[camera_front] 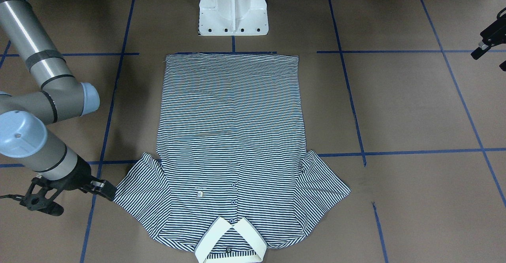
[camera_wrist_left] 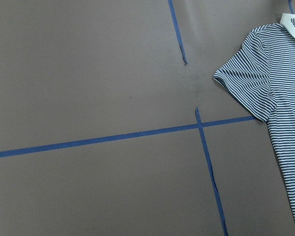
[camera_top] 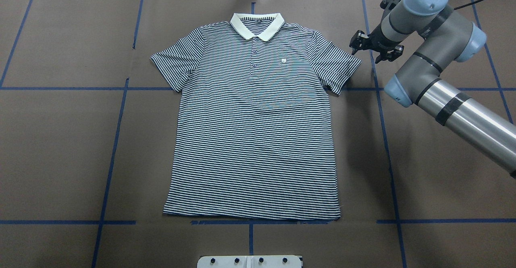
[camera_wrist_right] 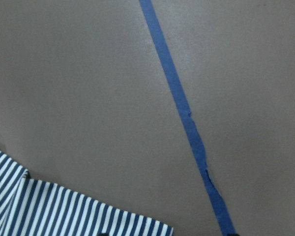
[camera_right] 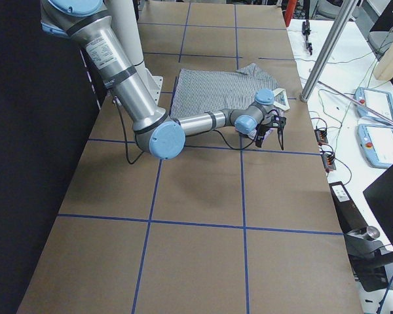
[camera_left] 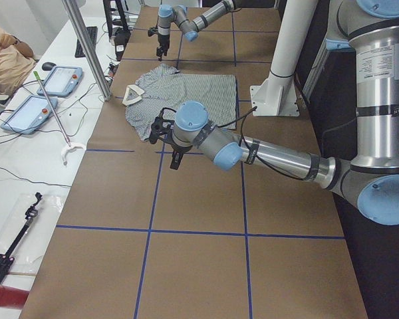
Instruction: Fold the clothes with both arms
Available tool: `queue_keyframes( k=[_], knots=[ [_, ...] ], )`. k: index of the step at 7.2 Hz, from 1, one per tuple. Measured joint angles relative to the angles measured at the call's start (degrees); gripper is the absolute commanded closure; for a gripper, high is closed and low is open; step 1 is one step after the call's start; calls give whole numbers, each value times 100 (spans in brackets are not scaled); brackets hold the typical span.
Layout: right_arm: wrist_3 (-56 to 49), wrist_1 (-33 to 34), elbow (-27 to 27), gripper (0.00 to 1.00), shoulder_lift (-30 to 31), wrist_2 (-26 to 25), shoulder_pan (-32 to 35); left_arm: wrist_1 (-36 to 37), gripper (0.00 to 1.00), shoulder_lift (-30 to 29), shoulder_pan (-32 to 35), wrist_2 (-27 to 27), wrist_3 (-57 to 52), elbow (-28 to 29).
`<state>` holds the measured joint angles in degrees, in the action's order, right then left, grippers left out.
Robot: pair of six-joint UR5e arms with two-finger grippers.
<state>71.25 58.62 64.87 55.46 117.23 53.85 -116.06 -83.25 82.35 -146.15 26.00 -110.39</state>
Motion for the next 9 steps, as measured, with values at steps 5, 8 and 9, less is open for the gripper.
queue_keyframes(
  k=[5, 8, 9],
  knots=[
    [134, -25, -80, 100, -44, -487, -244, -21, 0, 1, -97, 55, 1, 47],
    [155, -9, -62, 100, -191, -520, -252, -22, 0, 1, -137, 85, 9, 52],
    [177, -12, -34, 100, -240, -521, -252, -22, 0, 1, -150, 86, 10, 56]
  ],
)
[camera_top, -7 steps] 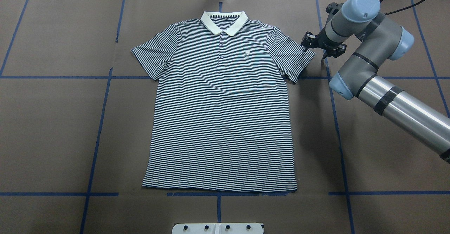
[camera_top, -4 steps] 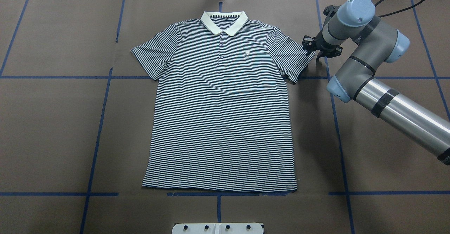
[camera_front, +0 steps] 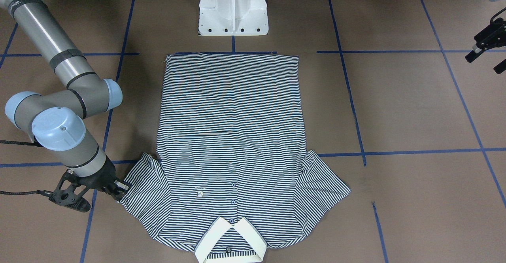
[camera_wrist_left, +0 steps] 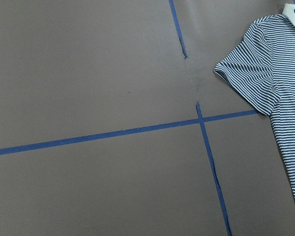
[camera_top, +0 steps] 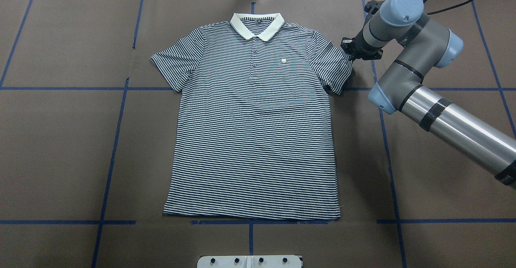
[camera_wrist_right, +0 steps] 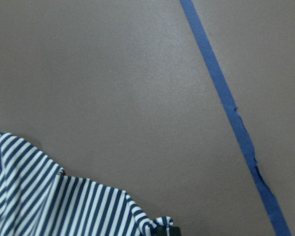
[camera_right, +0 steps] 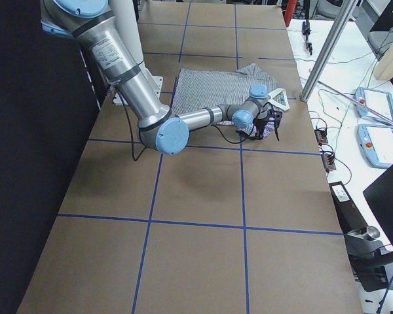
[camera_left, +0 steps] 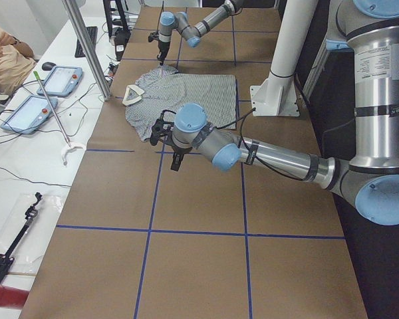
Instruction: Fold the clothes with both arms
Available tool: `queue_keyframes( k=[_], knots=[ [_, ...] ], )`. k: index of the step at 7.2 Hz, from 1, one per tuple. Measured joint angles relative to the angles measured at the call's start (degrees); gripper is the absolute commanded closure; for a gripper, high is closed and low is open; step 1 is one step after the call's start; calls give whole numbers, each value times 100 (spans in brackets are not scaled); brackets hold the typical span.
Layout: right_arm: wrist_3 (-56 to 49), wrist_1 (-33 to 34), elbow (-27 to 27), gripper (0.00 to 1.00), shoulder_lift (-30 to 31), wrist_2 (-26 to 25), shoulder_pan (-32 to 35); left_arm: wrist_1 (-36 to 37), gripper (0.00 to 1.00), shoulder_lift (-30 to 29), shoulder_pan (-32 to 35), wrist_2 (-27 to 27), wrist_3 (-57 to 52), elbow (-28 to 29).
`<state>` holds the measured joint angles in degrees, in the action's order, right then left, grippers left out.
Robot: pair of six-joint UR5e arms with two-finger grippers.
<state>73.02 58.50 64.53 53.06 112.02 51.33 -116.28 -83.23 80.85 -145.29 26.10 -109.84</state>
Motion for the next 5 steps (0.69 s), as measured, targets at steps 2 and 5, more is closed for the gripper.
queue_keyframes(
  k=[2, 5],
  knots=[
    [497, 2, 48, 100, -267, -123, -200, 0, 0, 0, -7, 0, 0, 4],
    [1824, 27, -511, 100, -1270, -1097, -930, 0, 0, 0, -8, 1, -3, -2]
  ],
)
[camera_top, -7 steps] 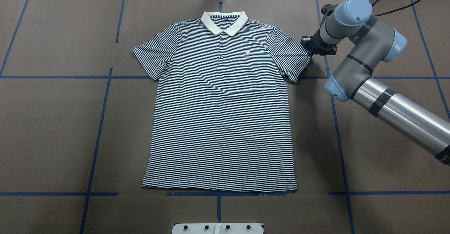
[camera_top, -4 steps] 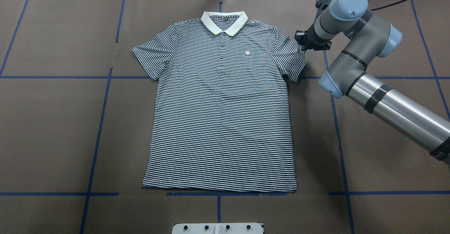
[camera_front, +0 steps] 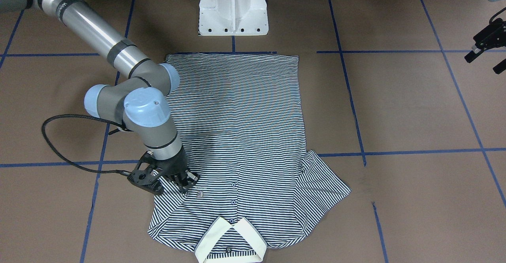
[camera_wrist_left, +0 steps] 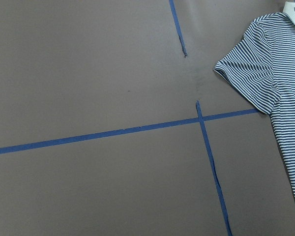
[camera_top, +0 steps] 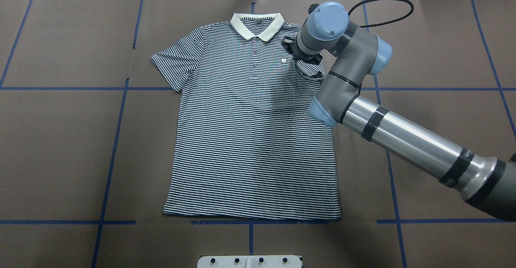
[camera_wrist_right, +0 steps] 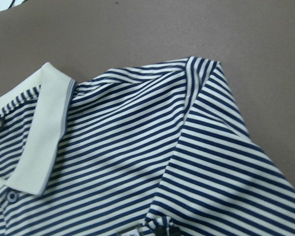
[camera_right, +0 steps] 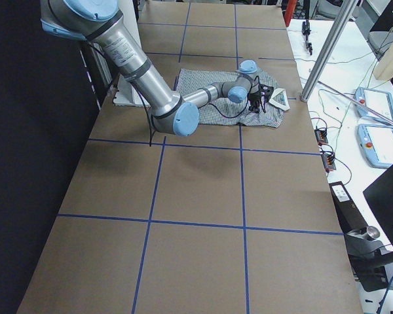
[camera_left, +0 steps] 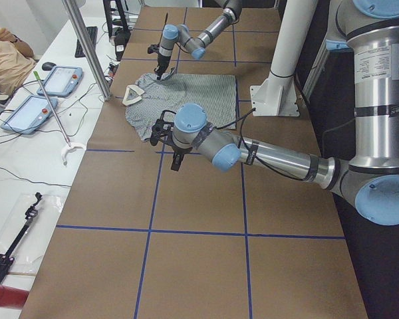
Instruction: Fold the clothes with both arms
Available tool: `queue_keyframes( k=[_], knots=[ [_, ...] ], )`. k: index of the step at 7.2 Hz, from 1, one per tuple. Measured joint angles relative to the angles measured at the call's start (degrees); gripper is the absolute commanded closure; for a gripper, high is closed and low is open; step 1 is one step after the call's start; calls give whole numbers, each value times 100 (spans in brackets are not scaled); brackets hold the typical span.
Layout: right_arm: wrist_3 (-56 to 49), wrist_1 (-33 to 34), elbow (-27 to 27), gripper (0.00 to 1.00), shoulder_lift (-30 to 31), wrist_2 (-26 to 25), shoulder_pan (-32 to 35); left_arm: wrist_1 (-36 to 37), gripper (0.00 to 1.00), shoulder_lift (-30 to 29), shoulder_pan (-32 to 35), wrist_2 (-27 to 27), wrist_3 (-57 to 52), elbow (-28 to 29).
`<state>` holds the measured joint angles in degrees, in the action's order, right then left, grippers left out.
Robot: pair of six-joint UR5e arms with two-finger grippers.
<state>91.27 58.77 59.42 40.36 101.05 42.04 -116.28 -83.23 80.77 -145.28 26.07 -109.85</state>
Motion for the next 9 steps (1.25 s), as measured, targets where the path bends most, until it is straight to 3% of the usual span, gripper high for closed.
queue_keyframes(
  k=[1, 2, 4, 5, 8, 9],
  knots=[
    [106, -50, -418, 78, -287, -245, -65, 0, 0, 0, 0, 0, 2, 0],
    [140, -234, -903, 1, -539, -482, -89, 0, 0, 0, -3, 0, 5, -1],
    [167, -604, -1433, 0, -758, -828, -81, -6, 0, -153, -130, 0, 89, 42],
    [193, -649, -1198, 0, -676, -859, -42, -7, 0, -522, -363, 124, 333, 200],
    [295, -652, 1084, 0, 695, -482, 41, -15, 2, -2005, -2002, 1590, 2052, 856],
    [301, -655, 1940, 0, 1307, -320, 65, -11, 6, -2726, -2549, 2118, 2569, 1509]
  ],
)
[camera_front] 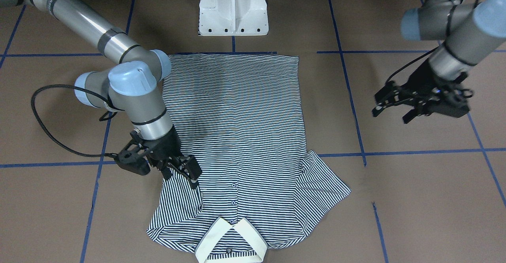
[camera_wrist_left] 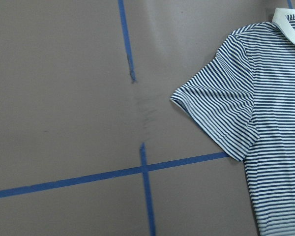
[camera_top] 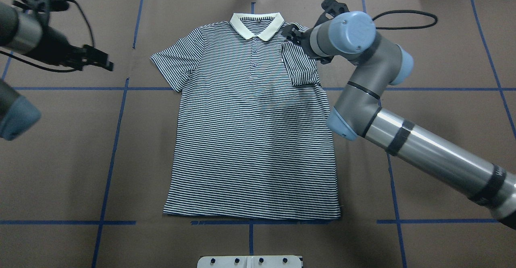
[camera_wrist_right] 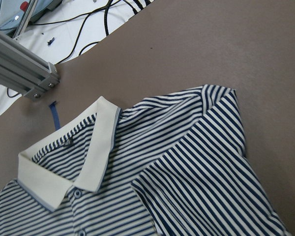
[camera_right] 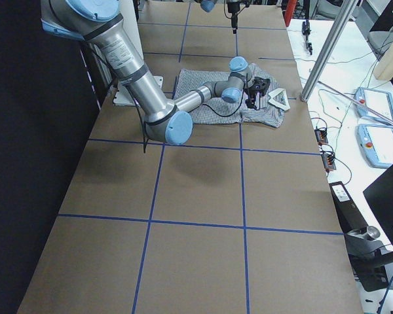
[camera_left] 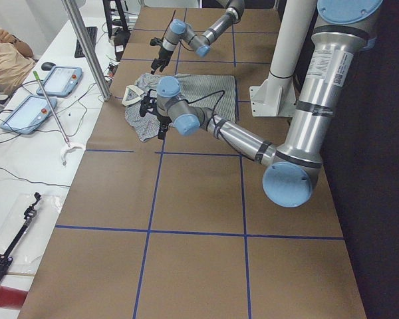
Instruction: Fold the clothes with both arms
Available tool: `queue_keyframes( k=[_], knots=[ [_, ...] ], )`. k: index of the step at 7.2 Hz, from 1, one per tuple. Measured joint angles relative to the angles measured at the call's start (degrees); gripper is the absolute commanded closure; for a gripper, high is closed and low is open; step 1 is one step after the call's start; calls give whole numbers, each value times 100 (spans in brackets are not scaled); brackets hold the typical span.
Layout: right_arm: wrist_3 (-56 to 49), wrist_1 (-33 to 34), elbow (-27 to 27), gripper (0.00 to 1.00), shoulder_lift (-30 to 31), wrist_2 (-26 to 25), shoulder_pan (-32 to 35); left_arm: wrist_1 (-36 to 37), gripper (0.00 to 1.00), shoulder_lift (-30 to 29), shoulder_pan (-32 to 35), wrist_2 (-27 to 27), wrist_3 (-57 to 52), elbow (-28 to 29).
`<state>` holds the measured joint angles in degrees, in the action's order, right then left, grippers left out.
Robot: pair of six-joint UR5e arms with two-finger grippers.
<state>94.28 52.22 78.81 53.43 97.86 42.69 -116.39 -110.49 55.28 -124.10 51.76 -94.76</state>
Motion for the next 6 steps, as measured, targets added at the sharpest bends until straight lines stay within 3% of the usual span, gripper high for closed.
queue_keyframes(
  k=[2, 4, 6],
  knots=[
    [3, 6, 1247, 0, 937, 229, 30, -64, 13, -1143, -612, 1212, 632, 1407],
    [3, 0, 1585, 0, 1226, 274, 25, -266, 18, -1656, -832, 2098, 898, 2346],
    [-1, -26, 1597, 0, 1270, 276, 10, -646, 26, -1916, -881, 2409, 989, 3003]
  ],
)
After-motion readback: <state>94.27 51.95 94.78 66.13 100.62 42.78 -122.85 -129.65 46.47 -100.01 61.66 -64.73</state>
